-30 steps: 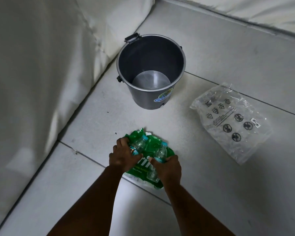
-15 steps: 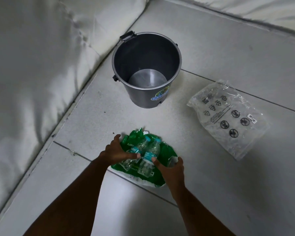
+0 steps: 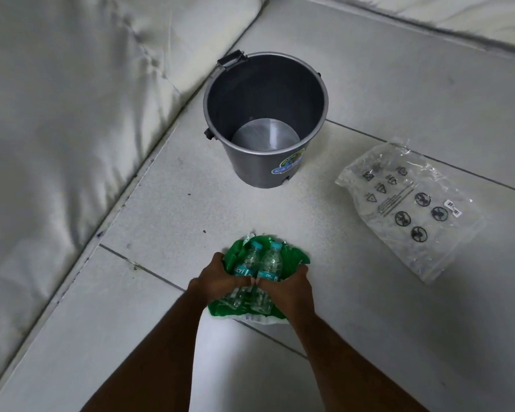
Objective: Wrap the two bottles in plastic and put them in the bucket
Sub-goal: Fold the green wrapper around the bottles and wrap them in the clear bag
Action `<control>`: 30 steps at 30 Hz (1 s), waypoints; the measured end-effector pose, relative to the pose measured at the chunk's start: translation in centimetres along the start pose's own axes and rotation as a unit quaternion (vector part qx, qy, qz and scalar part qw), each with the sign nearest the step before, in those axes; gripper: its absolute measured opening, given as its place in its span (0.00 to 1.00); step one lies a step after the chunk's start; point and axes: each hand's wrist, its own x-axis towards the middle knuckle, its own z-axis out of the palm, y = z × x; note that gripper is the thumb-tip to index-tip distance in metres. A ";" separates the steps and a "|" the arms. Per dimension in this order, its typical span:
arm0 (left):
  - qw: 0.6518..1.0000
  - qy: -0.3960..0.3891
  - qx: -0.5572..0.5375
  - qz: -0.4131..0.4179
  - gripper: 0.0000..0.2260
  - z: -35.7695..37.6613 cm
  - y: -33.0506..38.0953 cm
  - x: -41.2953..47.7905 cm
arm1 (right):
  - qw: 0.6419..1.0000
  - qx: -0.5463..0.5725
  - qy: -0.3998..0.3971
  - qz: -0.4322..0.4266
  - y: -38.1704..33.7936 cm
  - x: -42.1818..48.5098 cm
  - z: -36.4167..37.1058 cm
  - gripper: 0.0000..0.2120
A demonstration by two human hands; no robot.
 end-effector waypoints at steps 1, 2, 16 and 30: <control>1.000 0.005 -0.005 0.000 0.43 0.4 0.0 -0.5 | 1.000 -0.019 0.001 -0.009 -0.3 -0.3 -0.2 0.47; 1.000 0.008 -0.011 -0.003 0.41 0.8 0.3 -1.2 | 0.999 -0.037 0.005 -0.015 -0.7 -0.9 -0.8 0.46; 0.998 -0.008 -0.018 0.062 0.35 7.5 15.7 -12.5 | 0.995 -0.050 0.086 -0.007 -8.4 -10.1 -18.1 0.43; 0.981 -0.122 0.108 0.108 0.41 20.8 32.1 -8.8 | 0.982 0.038 0.185 0.031 -6.5 -2.9 -35.6 0.41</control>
